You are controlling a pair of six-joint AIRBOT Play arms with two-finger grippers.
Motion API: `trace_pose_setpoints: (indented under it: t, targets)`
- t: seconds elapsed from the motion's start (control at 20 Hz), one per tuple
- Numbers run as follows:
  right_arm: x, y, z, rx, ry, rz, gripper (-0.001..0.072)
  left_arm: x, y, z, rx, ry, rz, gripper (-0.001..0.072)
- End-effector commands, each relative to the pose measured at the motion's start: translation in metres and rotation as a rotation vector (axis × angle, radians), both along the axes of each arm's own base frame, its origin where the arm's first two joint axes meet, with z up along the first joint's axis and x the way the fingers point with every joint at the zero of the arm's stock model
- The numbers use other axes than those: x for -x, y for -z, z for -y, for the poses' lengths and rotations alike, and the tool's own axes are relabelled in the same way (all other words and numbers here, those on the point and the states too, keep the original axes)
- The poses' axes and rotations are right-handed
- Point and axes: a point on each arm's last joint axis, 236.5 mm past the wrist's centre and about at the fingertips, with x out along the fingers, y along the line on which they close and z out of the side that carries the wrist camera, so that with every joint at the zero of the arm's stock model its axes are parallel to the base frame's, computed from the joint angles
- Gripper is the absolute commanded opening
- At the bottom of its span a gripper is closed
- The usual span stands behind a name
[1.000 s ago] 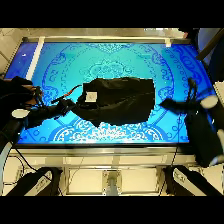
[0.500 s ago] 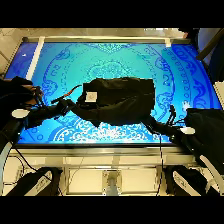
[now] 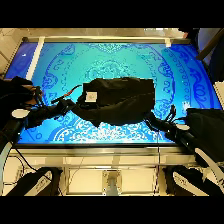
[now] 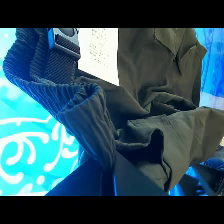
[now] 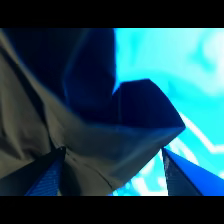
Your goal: Fold the clothes and pants, and hang the long-sleeved shirts on hangers.
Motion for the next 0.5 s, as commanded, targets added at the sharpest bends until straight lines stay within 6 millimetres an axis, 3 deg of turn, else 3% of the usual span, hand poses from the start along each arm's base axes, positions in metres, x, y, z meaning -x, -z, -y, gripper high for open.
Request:
trace_pose_setpoints:
  t: [0.0, 0.05, 0.1, 0.25, 0.35, 0.45]
  targets:
    - [-0.019, -0.001, 0.003, 0.021, 0.009, 0.017, 0.0683, 0.000, 0.000, 0.000, 0.000, 0.000, 0.001, 0.0038]
    - [-0.019, 0.004, 0.001, 0.016, 0.003, 0.000, 0.0662, 0.000, 0.000, 0.000, -0.001, 0.000, 0.001, 0.0038]
    - [-0.018, 0.010, 0.001, 0.017, -0.001, -0.016, 0.0579, 0.000, 0.000, 0.000, 0.000, 0.000, 0.001, 0.0038]
    - [-0.024, 0.004, -0.007, 0.004, -0.035, 0.001, 0.0017, 0.000, 0.000, 0.000, -0.001, 0.000, 0.001, 0.0038]
    - [-0.030, -0.026, -0.025, -0.010, -0.146, 0.098, 0.0008, 0.000, -0.001, 0.000, 0.000, 0.000, 0.002, 0.0038]
    - [-0.036, -0.074, -0.042, -0.036, -0.243, 0.225, 0.0008, -0.002, -0.005, -0.001, -0.007, 0.002, 0.020, 0.0037]
